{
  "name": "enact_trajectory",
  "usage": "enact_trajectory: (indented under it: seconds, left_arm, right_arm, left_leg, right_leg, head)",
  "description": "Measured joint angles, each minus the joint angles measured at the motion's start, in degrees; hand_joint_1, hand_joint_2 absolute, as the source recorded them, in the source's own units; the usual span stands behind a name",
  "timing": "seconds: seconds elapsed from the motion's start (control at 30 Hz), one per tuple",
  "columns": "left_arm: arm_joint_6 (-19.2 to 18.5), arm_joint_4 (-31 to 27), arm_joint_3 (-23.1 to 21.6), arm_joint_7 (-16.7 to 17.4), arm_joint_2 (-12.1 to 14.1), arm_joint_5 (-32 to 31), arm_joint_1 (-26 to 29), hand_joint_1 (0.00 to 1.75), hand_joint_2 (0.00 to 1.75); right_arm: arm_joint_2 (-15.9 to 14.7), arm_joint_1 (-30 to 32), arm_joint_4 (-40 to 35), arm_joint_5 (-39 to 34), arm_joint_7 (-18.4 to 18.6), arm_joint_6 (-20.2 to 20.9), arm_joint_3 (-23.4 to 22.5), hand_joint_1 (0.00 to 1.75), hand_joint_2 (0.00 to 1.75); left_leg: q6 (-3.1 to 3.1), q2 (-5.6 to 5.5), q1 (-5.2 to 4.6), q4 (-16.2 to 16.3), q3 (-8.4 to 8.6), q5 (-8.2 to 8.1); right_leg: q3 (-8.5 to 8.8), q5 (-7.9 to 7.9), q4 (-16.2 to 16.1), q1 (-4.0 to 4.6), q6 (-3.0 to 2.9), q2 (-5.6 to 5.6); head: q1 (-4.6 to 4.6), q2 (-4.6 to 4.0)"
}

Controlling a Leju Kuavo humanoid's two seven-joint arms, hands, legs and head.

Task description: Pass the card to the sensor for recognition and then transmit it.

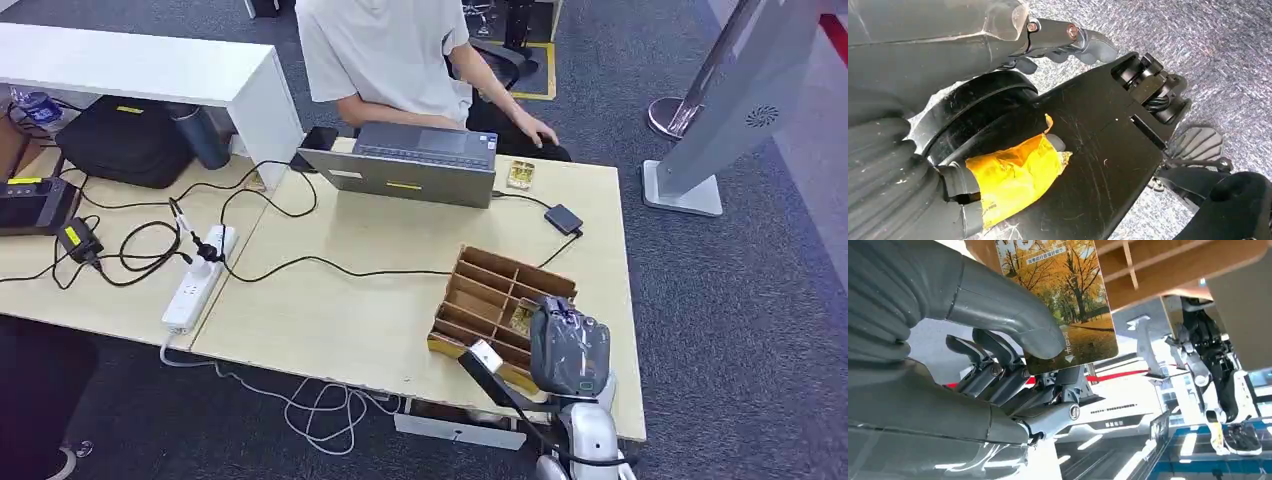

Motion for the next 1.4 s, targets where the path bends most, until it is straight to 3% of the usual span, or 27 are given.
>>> enact_trajectory:
  seconds: [0.23,0.43,0.8,1.17,1.37,1.4]
  left_arm:
    - [-0.61,0.00,0.09,-0.61,0.63,0.20,0.10,0.00,1.75]
    - [-0.41,0.00,0.09,0.02,0.35,-0.15,0.12,0.00,1.75]
    - [-1.27,0.00,0.09,0.00,-0.13,-0.20,-0.40,0.00,1.75]
    - [-1.27,0.00,0.09,0.00,-0.18,-0.09,-0.44,0.00,1.75]
    - [-2.01,0.00,0.52,-1.38,-0.85,1.05,-0.47,0.00,1.75]
    - [-2.23,0.00,0.68,-1.35,-0.87,1.31,-0.49,0.00,1.75]
  right_arm:
    - [-0.20,-5.03,-2.53,-1.07,-0.11,3.65,-0.74,1.75,1.75]
    - [-0.24,-12.13,0.50,-0.53,0.52,3.06,-1.14,1.75,1.75]
    - [0.26,-32.42,17.30,3.24,4.55,4.26,-1.70,1.75,1.75]
    - [0.79,-35.81,22.06,3.24,4.70,4.09,-1.79,1.75,1.75]
    - [1.42,-39.49,28.51,2.86,5.57,4.41,-1.94,1.75,1.75]
    - [1.55,-39.80,29.23,2.71,5.55,4.37,-1.94,0.00,1.75]
  left_leg:
    - [-0.01,0.00,0.00,0.00,0.01,0.02]
    - [-0.01,-0.01,0.00,0.03,0.00,0.02]
    - [0.02,-0.09,-0.02,0.05,0.00,0.09]
    - [0.02,-0.10,-0.02,0.05,-0.01,0.08]
    - [0.02,-0.09,-0.02,0.06,-0.03,0.09]
    - [0.02,-0.10,-0.02,0.06,-0.03,0.09]
  right_leg:
    - [0.01,0.01,0.01,0.00,-0.01,-0.01]
    - [0.01,0.02,0.02,0.00,-0.01,-0.01]
    - [0.01,0.08,0.05,-0.03,-0.06,-0.03]
    - [0.00,0.07,0.04,-0.02,-0.06,-0.03]
    - [0.00,0.08,0.04,-0.03,-0.06,-0.05]
    - [0.00,0.08,0.04,-0.03,-0.06,-0.05]
  head:
    - [0.02,0.00]
    - [0.02,0.00]
    - [0.00,0.00]
    - [0.02,0.00]
    - [0.00,0.00]
    - [0.02,0.00]
